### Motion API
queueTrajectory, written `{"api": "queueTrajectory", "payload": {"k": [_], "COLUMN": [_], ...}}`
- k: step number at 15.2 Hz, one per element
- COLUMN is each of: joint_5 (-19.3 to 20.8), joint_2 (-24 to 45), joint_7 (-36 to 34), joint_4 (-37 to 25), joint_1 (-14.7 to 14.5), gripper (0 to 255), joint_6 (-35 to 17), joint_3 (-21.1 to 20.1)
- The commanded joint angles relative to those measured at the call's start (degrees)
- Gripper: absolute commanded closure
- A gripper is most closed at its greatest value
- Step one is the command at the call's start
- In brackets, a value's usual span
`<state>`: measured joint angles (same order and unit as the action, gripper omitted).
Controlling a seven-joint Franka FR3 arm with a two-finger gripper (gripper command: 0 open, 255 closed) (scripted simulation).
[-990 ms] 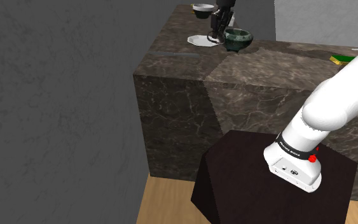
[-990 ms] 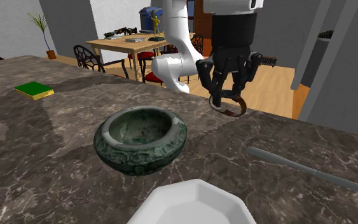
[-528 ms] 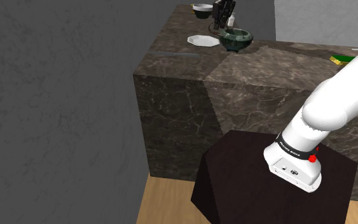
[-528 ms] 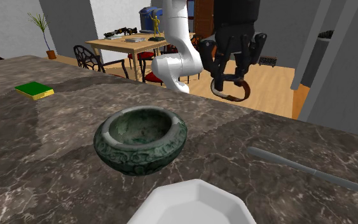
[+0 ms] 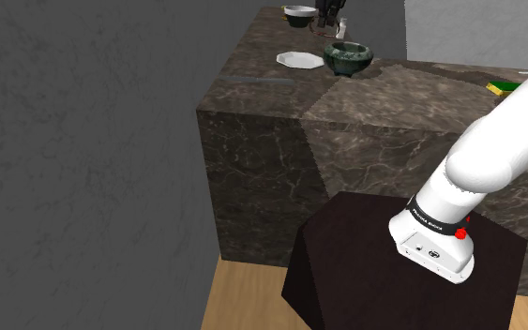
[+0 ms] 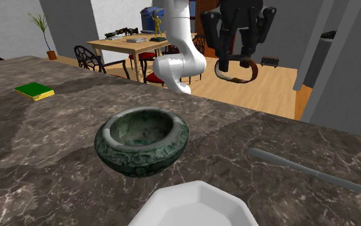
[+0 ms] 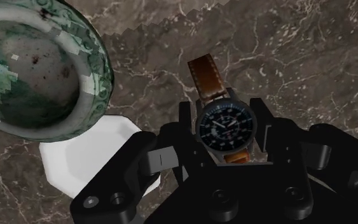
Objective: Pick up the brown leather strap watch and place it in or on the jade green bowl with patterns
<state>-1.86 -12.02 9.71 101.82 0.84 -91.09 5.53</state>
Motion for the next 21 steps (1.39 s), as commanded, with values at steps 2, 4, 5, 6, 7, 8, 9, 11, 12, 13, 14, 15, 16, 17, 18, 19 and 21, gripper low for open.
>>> {"api": "queueTrajectory", "payload": {"k": [2, 4, 5, 6, 7, 8, 9, 11, 12, 13, 14, 15, 16, 17, 18, 19, 21], "joint_5": [0.10, 0.24, 0.27, 0.28, 0.25, 0.18, 0.08, -0.25, -0.49, -0.77, -1.11, -1.69, -1.58, -1.48, -1.39, -1.31, -1.16], "joint_2": [0.53, 1.62, 2.26, 2.96, 3.73, 4.56, 5.46, 7.48, 8.59, 9.78, 11.05, 12.97, 12.64, 12.32, 12.03, 11.76, 11.27], "joint_7": [1.44, 4.27, 5.70, 7.13, 8.56, 10.00, 11.45, 14.36, 15.82, 17.29, 18.77, 20.84, 20.81, 20.78, 20.76, 20.74, 20.72], "joint_4": [-1.75, -3.24, -4.10, -5.02, -6.03, -7.11, -8.27, -10.85, -12.27, -13.79, -15.41, -17.86, -16.66, -15.50, -14.36, -13.25, -11.10], "joint_1": [0.57, 1.67, 2.23, 2.79, 3.36, 3.95, 4.55, 5.78, 6.42, 7.10, 7.81, 8.85, 8.85, 8.81, 8.77, 8.73, 8.67], "gripper": [255, 255, 255, 255, 255, 255, 255, 255, 255, 255, 255, 255, 255, 255, 255, 255, 255], "joint_6": [1.30, 1.83, 2.10, 2.39, 2.70, 3.02, 3.35, 4.10, 4.51, 4.95, 5.43, 6.17, 5.29, 4.42, 3.55, 2.70, 1.02], "joint_3": [0.92, 2.66, 3.53, 4.40, 5.26, 6.11, 6.96, 8.65, 9.48, 10.29, 11.10, 12.21, 12.12, 12.08, 12.04, 12.01, 11.95]}}
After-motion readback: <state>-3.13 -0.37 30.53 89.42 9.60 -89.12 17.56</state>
